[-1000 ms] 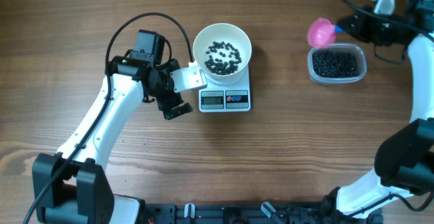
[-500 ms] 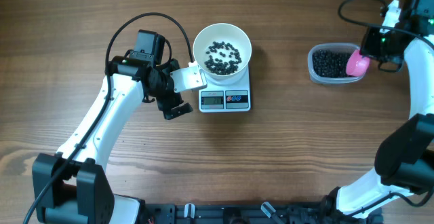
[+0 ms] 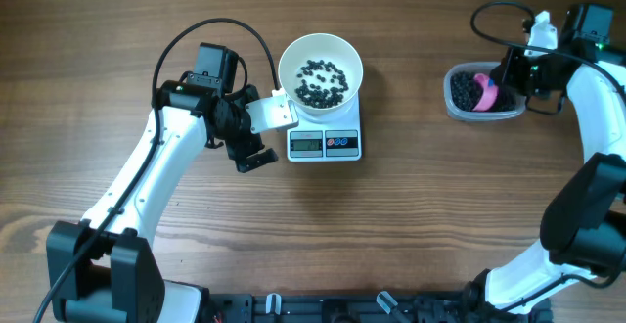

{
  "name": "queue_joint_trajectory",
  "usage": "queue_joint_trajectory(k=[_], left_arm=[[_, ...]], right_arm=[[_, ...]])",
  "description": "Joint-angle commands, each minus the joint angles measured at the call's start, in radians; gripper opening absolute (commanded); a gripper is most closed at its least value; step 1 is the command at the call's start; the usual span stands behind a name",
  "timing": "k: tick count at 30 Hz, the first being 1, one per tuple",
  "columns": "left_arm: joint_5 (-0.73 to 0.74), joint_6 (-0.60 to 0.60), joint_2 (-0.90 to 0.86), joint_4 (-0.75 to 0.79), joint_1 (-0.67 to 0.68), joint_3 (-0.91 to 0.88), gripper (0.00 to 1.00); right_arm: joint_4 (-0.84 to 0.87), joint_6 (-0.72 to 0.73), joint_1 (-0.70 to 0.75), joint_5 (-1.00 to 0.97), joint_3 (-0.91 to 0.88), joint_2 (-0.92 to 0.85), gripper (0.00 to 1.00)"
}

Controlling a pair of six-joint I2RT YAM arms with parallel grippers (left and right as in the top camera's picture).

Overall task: Scoop item into bowl and weigh 150g on scale
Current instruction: 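Move the empty scoop back and dip it into the bean tub, then carry the refilled scoop to the white bowl and pour beans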

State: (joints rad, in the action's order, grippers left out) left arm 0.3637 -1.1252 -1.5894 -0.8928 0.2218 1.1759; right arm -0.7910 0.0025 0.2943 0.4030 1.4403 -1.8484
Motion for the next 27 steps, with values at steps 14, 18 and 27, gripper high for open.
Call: queue_joint_trajectory(k=[14,18,27], left_arm=[[0.013,-0.019,0.003,0.001,0.005,0.009,1.00],[0.013,-0.019,0.003,0.001,0.005,0.009,1.00],[0.013,-0.019,0.003,0.001,0.005,0.009,1.00]], right_arm=[[0.099,0.035,0.011,-0.018,-0.074,-0.066,0.04],[0.129,0.059,0.072,0.209,-0.074,-0.066,0.04],[0.123,0.065,0.218,0.433,-0.074,-0.066,0.04]])
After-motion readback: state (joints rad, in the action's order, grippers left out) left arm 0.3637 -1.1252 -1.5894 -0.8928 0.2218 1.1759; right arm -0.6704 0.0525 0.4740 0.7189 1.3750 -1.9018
